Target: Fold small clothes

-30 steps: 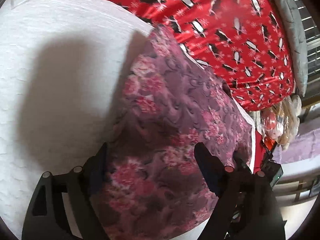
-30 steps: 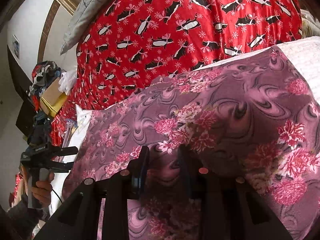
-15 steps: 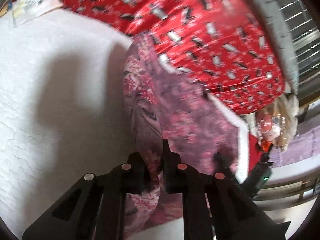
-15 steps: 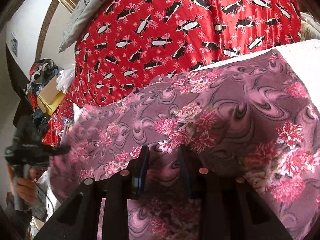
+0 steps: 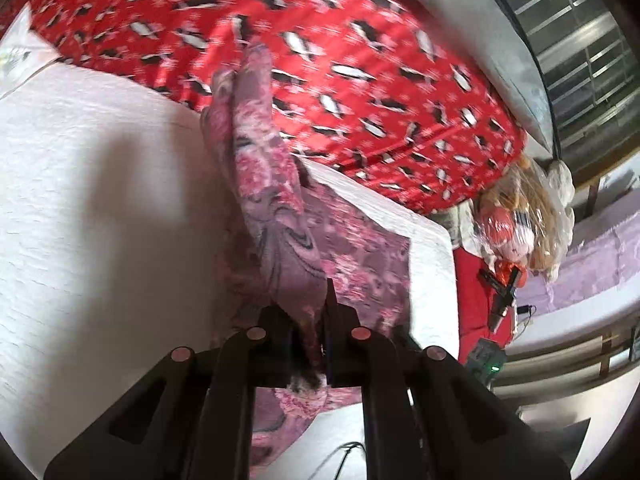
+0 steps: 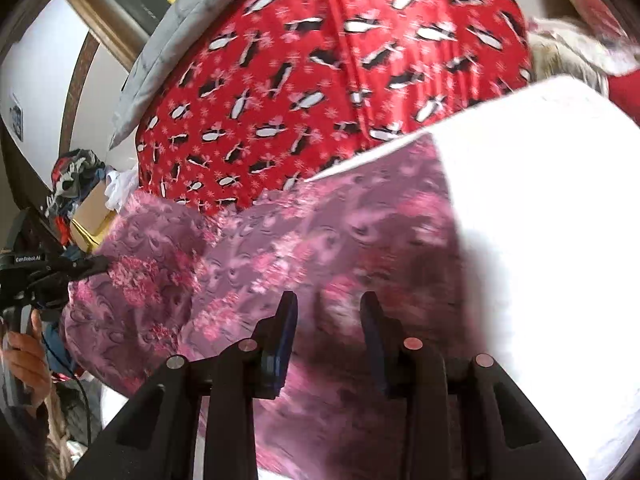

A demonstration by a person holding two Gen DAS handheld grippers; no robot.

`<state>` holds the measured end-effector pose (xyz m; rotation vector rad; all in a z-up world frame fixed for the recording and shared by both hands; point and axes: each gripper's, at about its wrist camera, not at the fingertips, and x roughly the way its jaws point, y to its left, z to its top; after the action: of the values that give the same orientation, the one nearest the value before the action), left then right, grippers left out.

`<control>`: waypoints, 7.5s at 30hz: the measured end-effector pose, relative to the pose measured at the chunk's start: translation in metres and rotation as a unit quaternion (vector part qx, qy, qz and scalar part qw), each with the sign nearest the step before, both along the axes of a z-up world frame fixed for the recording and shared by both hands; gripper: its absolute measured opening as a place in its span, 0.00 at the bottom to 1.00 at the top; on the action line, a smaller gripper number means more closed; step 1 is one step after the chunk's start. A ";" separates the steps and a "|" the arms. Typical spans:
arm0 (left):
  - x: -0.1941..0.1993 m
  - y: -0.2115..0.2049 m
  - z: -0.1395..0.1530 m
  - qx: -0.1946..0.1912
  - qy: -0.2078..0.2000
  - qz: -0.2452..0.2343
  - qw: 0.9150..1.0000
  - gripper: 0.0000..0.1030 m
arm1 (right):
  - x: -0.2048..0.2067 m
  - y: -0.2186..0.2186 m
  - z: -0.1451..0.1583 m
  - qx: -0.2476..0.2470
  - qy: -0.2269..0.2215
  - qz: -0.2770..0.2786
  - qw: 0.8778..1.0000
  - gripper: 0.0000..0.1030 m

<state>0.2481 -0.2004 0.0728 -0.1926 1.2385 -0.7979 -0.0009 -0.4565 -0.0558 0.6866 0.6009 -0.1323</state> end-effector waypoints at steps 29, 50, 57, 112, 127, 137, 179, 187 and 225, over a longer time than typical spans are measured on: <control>-0.069 -0.149 -0.063 0.028 0.094 -0.102 0.990 0.17 | -0.033 -0.034 -0.045 0.114 -0.111 0.024 0.987 0.31; -0.041 -0.028 -0.067 0.077 -0.028 0.010 0.997 0.40 | 0.051 0.021 0.042 -0.127 0.016 0.101 0.987 0.07; -0.051 -0.054 -0.099 0.111 -0.016 -0.030 0.993 0.57 | 0.016 -0.042 0.008 -0.050 0.034 0.005 0.998 0.05; -0.112 -0.051 -0.112 0.231 -0.182 -0.026 0.955 0.69 | -0.047 -0.001 0.016 -0.033 0.064 0.052 0.996 0.25; -0.066 -0.073 -0.075 0.193 -0.180 0.010 0.964 0.69 | 0.023 -0.005 0.049 -0.063 0.023 0.038 0.997 0.25; -0.016 -0.087 -0.082 0.169 -0.144 0.019 0.975 0.71 | 0.056 -0.036 0.026 -0.042 0.045 0.012 0.998 0.26; -0.038 -0.067 -0.116 0.062 0.021 -0.024 0.998 0.41 | 0.034 -0.045 -0.019 0.104 0.047 0.021 0.993 0.52; -0.059 -0.067 -0.090 0.087 -0.058 -0.028 0.994 0.24 | 0.036 -0.016 0.013 -0.035 0.053 0.018 0.998 0.25; -0.146 0.161 -0.114 0.142 -0.085 0.018 0.986 0.33 | -0.049 0.180 -0.011 0.033 0.067 0.045 0.996 0.26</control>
<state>0.1025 -0.0399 -0.0416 0.0841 1.1681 -0.5861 -0.0499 -0.2761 -0.0668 0.7162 0.7674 -0.0752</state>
